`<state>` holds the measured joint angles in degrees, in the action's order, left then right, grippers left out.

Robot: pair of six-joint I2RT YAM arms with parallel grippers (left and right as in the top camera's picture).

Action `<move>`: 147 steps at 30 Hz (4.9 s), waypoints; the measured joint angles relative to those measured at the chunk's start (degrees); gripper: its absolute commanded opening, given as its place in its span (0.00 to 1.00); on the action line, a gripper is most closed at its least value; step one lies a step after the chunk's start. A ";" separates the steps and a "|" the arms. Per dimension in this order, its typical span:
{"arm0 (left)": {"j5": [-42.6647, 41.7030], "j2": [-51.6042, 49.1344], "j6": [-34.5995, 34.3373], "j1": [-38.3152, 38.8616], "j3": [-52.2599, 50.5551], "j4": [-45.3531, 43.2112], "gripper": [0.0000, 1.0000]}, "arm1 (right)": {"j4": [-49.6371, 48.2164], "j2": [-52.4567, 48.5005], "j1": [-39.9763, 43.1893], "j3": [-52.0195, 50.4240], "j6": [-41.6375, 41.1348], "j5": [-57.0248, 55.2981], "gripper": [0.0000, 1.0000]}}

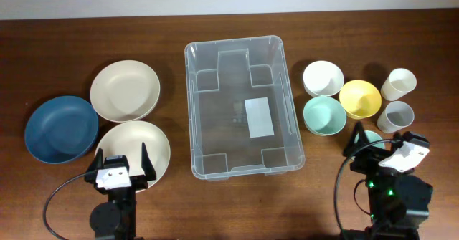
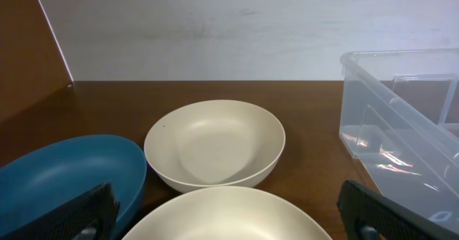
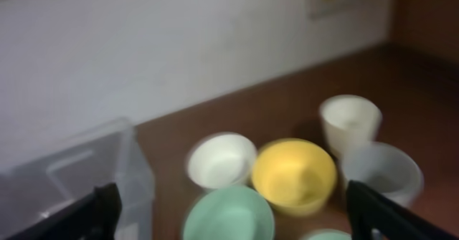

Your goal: Pack container

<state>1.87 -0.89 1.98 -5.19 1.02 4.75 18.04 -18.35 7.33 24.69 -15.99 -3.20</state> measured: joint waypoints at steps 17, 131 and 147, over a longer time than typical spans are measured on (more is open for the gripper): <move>0.00 0.00 0.00 0.00 0.00 -0.02 1.00 | 10.10 -17.94 0.00 5.27 -3.74 -17.11 0.99; 4.63 -24.90 -1.14 0.00 27.82 -2.32 1.00 | 20.55 7.15 0.00 -12.59 13.68 7.87 0.99; 13.05 -34.34 -10.27 -3.06 27.71 -6.49 1.00 | 20.55 7.15 0.00 -12.59 13.68 7.89 0.99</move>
<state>14.92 -35.22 -8.29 -8.25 28.73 -1.74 38.59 -11.20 7.33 12.10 -2.31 4.69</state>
